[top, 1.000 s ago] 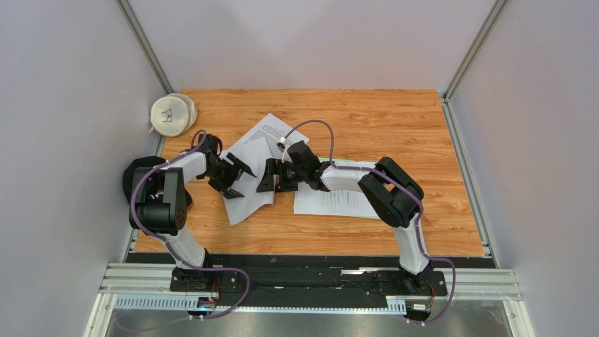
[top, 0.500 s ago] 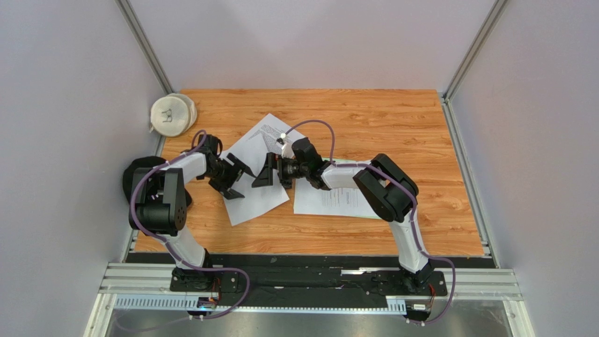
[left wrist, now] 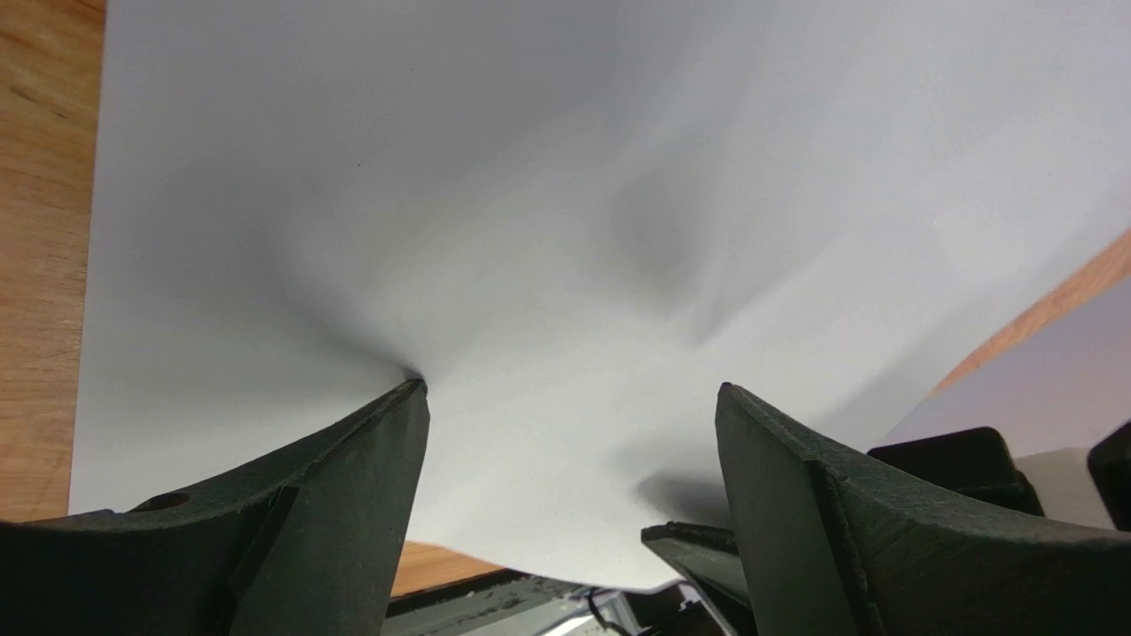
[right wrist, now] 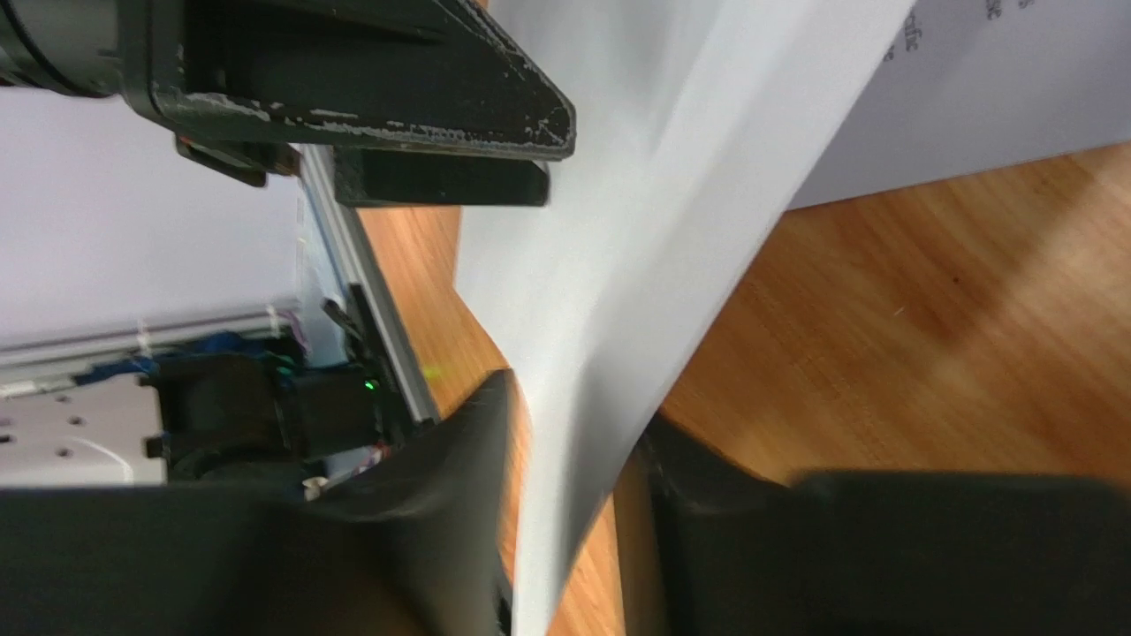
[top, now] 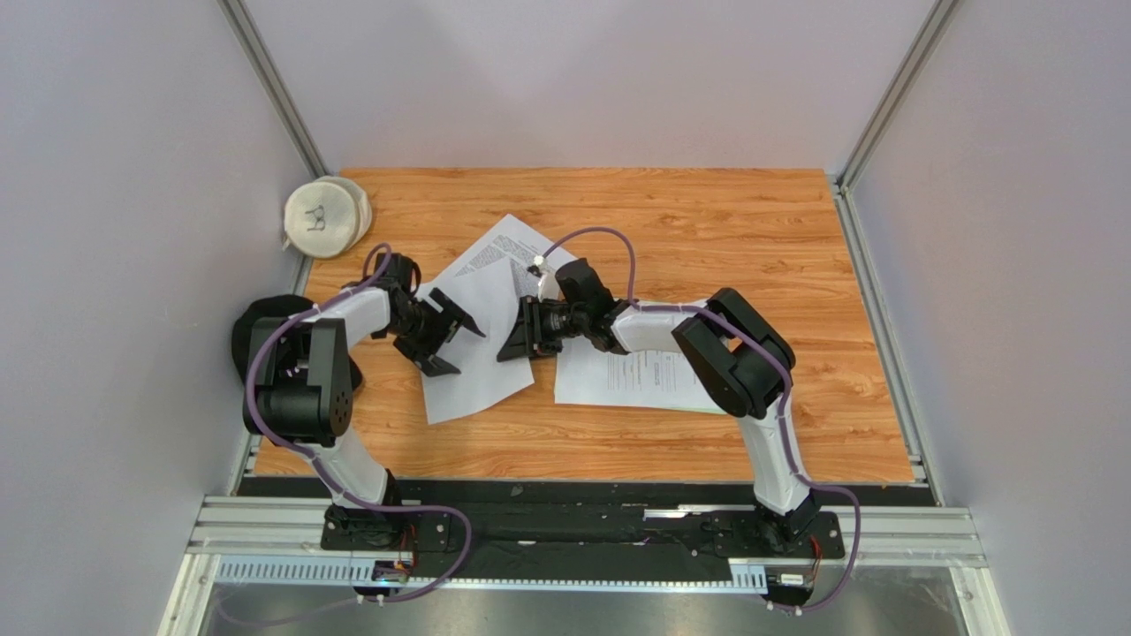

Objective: Put the files into the folder

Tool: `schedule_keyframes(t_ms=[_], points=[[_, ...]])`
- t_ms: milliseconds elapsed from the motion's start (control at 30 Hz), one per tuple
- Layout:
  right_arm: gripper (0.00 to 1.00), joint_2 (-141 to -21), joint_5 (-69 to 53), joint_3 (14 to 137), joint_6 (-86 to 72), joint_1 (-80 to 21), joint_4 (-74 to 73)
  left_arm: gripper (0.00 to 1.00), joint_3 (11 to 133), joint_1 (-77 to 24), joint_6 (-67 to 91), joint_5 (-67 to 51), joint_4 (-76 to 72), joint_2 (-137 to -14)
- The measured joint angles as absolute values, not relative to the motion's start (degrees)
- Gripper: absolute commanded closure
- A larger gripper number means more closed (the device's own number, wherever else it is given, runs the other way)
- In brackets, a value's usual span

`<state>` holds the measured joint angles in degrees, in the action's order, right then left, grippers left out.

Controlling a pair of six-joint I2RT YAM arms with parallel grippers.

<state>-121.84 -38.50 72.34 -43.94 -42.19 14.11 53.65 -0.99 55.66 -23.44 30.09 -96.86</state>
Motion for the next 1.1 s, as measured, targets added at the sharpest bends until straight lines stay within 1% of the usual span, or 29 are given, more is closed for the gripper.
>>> schedule_keyframes(t_ms=[67,100,167,300,367,433,500,567,667,733,833,1100], points=[[0.88,-122.3,-38.5,74.2,-42.8,-42.2,11.7,0.1,53.6,-1.0,54.9,-22.9,30.4,-96.3],[0.94,-122.5,-38.4,75.5,-41.7,-42.2,10.1,0.1,53.6,-1.0,54.5,-22.5,30.7,-95.7],[0.98,-122.5,-38.0,78.0,-38.5,-42.2,5.7,0.11,53.7,-1.0,53.0,-21.1,31.9,-93.4],[1.0,-121.6,-37.6,83.8,-27.3,-41.6,-9.6,0.11,56.2,-1.1,49.0,-19.1,36.0,-85.1],[0.98,-120.4,-37.7,86.2,-20.2,-40.9,-19.4,0.11,59.9,-1.5,46.3,-18.9,37.6,-80.3],[0.88,-119.0,-37.1,89.1,-11.2,-39.6,-30.7,0.11,63.4,-2.2,44.3,-18.7,38.0,-76.3],[0.84,-117.4,-34.8,90.8,-2.7,-37.8,-40.2,0.11,65.8,-3.3,42.6,-18.8,37.7,-72.0],[0.82,-116.0,-31.7,90.8,4.1,-36.2,-47.6,0.11,66.0,-4.3,41.8,-19.7,37.1,-68.7],[0.83,-116.5,-26.0,91.3,11.7,-34.4,-56.0,0.11,64.9,-5.7,41.3,-21.1,36.8,-67.3],[0.85,-117.4,-22.2,91.3,15.7,-33.6,-59.3,0.11,63.9,-6.6,41.0,-22.0,36.9,-68.3],[0.82,-117.9,-17.5,90.9,21.1,-33.6,-61.5,0.11,62.3,-8.8,40.8,-22.5,37.0,-71.3],[0.82,-118.0,-4.1,92.1,30.7,-32.8,-61.1,0.13,61.6,-17.0,42.0,-24.2,34.3,-80.6]])
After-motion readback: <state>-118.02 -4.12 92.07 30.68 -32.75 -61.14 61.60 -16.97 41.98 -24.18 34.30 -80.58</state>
